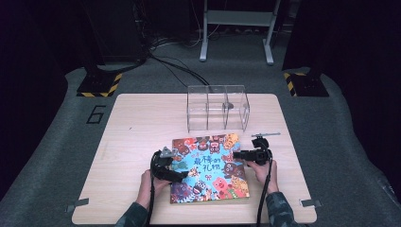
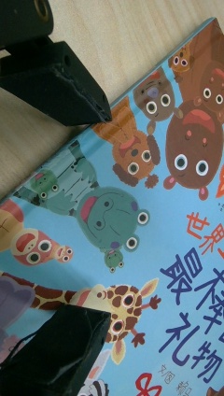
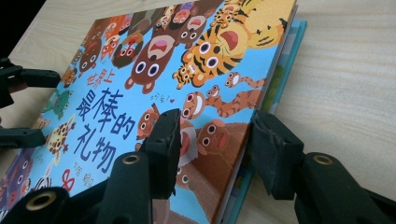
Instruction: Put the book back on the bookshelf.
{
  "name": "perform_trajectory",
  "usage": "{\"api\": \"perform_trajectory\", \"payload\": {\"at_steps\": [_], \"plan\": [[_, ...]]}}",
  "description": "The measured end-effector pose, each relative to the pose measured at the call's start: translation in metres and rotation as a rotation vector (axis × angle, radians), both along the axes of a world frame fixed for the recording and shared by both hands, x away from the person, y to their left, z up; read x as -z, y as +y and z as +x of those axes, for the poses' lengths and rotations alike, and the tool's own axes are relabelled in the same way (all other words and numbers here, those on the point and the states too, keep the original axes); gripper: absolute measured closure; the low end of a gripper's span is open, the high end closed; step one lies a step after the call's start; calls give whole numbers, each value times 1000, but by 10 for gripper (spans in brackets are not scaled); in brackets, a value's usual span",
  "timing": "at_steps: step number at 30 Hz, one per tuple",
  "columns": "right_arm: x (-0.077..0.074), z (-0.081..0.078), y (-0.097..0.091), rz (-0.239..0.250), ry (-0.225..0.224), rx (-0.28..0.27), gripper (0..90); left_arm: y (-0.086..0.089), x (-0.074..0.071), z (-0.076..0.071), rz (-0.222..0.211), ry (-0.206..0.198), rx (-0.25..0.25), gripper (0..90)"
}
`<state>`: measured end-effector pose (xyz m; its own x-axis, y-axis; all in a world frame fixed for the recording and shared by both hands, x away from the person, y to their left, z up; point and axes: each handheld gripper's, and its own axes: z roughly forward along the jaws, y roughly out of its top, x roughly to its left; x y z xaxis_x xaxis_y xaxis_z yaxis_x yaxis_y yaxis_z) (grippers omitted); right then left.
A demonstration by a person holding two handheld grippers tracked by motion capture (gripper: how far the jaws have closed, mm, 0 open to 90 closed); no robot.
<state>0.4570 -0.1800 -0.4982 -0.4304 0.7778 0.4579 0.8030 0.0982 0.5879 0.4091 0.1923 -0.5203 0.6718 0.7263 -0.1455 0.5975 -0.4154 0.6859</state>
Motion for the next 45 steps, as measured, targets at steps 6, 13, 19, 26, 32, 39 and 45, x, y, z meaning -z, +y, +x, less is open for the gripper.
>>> {"api": "perform_trajectory", "payload": {"at_steps": [6, 13, 19, 26, 32, 39, 45], "plan": [[0, 11, 5, -42, 21, -26, 531, 0, 0, 0, 6, -11, 2, 56], [4, 32, 5, 37, 30, -44, 521, 1, 0, 1, -1, -4, 12, 59], [9, 33, 3, 63, 35, -21, 551, 0, 1, 0, 4, -21, 8, 59], [11, 16, -4, 73, 62, -10, 578, -6, 1, -1, 18, -14, 21, 27], [13, -7, -12, 89, 58, -5, 583, -9, 2, 0, 12, -17, 32, 5], [11, -9, -13, 71, 91, -7, 578, -9, 2, 1, 13, -6, 52, 7], [6, -2, -9, 27, 101, -42, 526, -9, 2, 1, 6, -15, 56, 11]]}}
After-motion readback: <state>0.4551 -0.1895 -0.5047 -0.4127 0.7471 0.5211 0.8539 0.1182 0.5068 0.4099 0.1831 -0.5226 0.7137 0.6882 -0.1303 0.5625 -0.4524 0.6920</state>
